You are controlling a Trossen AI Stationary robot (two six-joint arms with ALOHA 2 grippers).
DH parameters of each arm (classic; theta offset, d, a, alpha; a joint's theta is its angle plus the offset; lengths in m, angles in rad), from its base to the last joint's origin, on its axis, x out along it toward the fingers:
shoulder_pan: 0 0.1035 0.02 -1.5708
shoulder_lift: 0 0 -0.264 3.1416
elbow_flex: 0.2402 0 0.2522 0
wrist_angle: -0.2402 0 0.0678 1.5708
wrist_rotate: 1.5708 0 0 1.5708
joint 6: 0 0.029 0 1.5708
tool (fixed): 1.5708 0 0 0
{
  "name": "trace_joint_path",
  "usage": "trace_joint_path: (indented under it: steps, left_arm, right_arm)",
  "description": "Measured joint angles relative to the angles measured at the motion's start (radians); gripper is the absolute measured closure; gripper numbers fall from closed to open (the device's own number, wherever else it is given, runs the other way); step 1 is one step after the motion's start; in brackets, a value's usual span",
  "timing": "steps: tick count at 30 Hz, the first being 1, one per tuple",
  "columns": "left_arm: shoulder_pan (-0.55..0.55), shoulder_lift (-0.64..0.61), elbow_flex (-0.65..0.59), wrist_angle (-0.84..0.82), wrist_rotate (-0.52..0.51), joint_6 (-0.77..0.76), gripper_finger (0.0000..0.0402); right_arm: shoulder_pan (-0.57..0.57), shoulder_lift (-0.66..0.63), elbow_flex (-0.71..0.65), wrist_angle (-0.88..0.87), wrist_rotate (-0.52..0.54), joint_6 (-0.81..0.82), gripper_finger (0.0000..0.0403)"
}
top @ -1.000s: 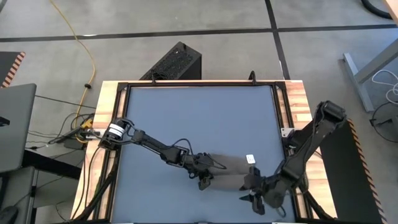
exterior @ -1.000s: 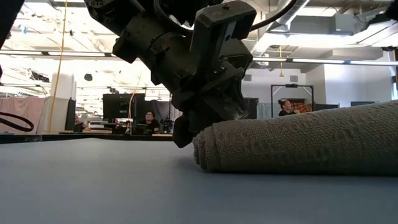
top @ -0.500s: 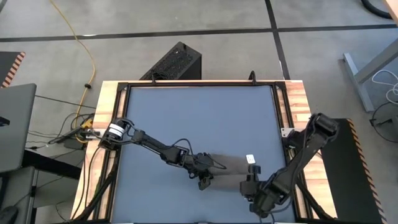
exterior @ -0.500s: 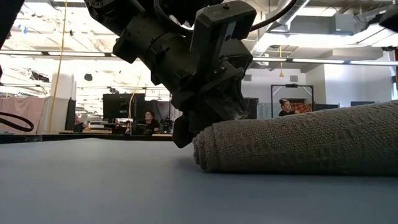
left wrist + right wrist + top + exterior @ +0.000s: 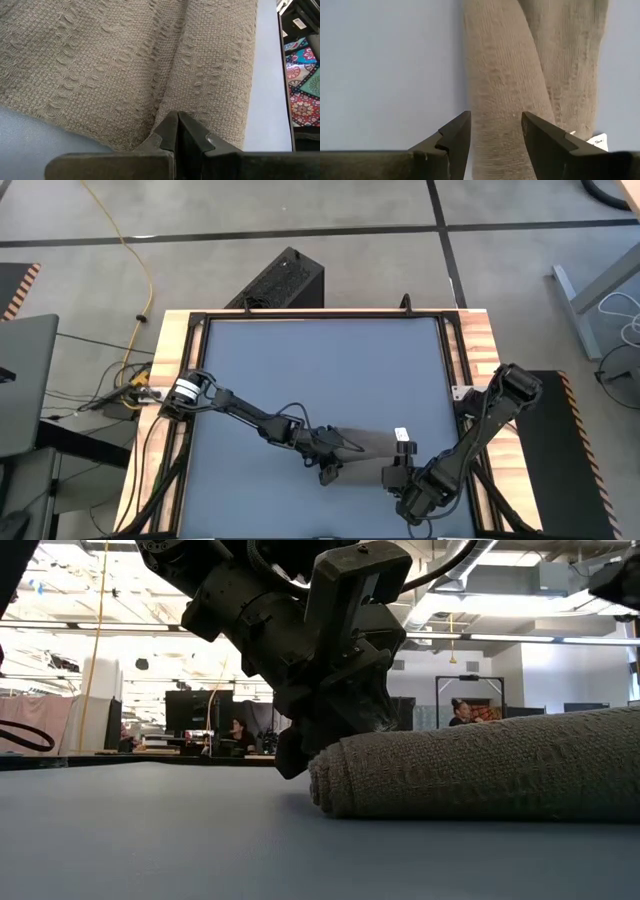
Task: Roll towel
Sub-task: Roll the grey towel
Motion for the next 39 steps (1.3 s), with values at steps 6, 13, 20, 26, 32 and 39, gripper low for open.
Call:
trace_joint_path:
  steps: [6,13,20,26,32,39]
  left_arm:
    - [0.000,0.000,0.000,-0.002,0.000,0.000,0.0401]
    - [0.000,0.000,0.000,-0.019,0.001,0.000,0.0401]
    - [0.000,0.000,0.000,-0.022,0.002,-0.002,0.0401]
    - [0.000,0.000,0.000,-0.022,0.011,-0.008,0.0401]
    - [0.001,0.000,0.000,-0.033,0.018,-0.005,0.0401]
    - [0.024,0.001,0.000,-0.045,0.019,-0.008,0.0401]
  right_arm:
    - [-0.017,-0.008,0.040,-0.042,0.063,0.000,0.0205]
    - [-0.072,0.014,0.040,-0.108,0.066,-0.019,0.0233]
    - [-0.093,0.018,-0.025,-0.042,0.063,0.011,0.0295]
    - [-0.045,0.018,-0.113,0.101,0.017,0.103,0.0360]
    - [0.021,0.018,-0.120,0.101,0.017,0.188,0.0389]
    - [0.058,0.018,-0.124,0.093,0.018,0.295,0.0371]
